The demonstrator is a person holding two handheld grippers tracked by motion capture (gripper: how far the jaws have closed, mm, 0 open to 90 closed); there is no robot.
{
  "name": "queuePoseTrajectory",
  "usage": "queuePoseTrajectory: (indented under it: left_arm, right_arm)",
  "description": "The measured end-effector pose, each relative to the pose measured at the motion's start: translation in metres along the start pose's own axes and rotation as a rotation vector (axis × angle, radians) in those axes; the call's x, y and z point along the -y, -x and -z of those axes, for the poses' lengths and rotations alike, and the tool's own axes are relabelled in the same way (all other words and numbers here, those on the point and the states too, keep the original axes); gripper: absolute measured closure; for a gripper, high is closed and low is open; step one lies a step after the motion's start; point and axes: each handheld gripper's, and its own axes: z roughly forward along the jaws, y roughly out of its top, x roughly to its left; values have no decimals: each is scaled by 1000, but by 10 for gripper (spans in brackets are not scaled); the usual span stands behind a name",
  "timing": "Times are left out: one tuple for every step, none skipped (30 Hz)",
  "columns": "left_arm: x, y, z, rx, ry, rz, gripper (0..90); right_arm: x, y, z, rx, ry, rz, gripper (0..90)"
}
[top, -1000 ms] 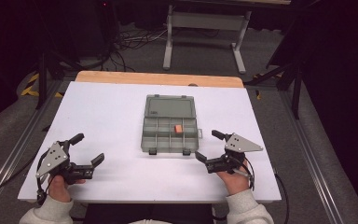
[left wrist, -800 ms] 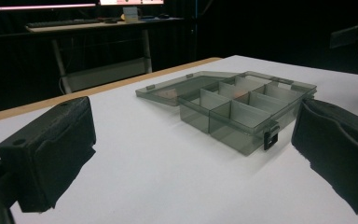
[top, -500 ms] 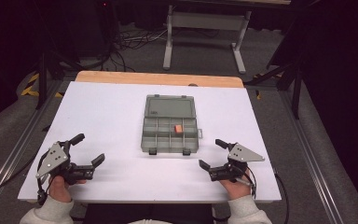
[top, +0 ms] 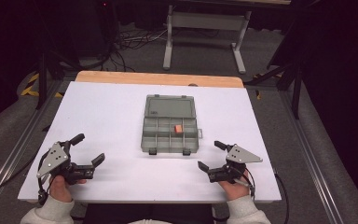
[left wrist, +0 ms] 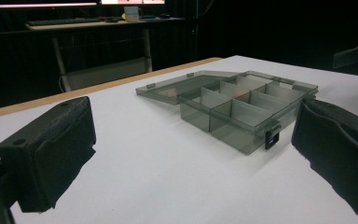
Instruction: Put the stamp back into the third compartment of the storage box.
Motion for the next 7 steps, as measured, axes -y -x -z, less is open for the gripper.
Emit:
queuePoseTrajectory:
  left_arm:
    - [0, 0, 0, -1, 0, 0, 5]
    - [0, 0, 0, 0, 0, 1, 5]
    - [0, 0, 0, -1, -1, 1, 5]
    - [1, 0, 0, -1, -1, 0, 5]
    - [1, 0, 0, -1, -1, -1, 5]
    - [1, 0, -1, -1, -1, -1, 5]
    - [1, 0, -1, -1, -1, -2, 5]
  right_arm:
    - [0, 0, 0, 0, 0, 0, 0]
    - [0, 0, 0, 0, -3, 2, 0]
    - [0, 0, 0, -1, -3, 1, 0]
    - [0, 0, 0, -1, -1, 1, 0]
    - [0, 0, 0, -1, 1, 0, 0]
    - [0, 0, 0, 0, 2, -1, 0]
    - [0, 0, 0, -2, 4, -2, 0]
